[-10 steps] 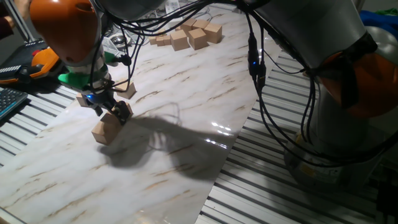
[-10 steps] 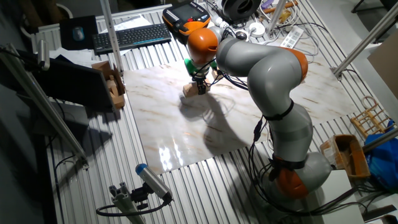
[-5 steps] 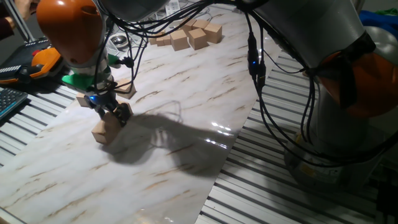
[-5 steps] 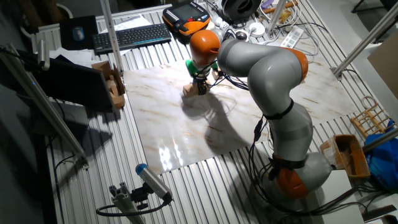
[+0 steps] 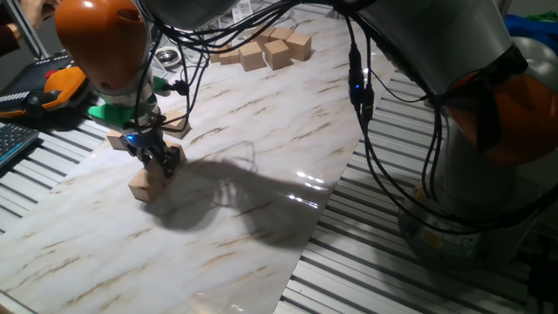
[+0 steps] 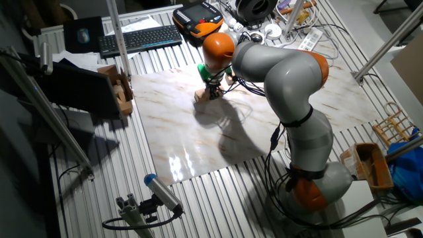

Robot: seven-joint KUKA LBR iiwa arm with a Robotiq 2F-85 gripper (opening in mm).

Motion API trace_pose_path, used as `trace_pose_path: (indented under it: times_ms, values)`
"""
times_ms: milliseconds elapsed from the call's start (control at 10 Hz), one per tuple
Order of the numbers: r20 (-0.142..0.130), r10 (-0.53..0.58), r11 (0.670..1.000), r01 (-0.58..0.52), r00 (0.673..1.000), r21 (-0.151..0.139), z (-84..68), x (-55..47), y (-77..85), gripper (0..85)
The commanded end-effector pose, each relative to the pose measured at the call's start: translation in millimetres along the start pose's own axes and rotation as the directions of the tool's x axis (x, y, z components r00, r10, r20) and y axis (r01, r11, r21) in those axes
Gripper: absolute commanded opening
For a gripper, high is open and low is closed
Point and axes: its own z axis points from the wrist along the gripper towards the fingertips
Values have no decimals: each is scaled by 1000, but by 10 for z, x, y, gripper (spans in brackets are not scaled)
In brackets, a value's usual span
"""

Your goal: Stack the blocks into a pyramid shape

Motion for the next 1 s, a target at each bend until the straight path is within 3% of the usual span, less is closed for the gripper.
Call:
trace_pose_path:
  times_ms: [0, 100, 900]
  values:
    - [0, -2, 1000, 2, 1000, 0, 2, 0, -1, 170]
    - [0, -3, 1000, 3, 1000, -3, 2, -1, -1, 0]
    - [6, -6, 1000, 6, 1000, 5, -13, -4, -1, 0]
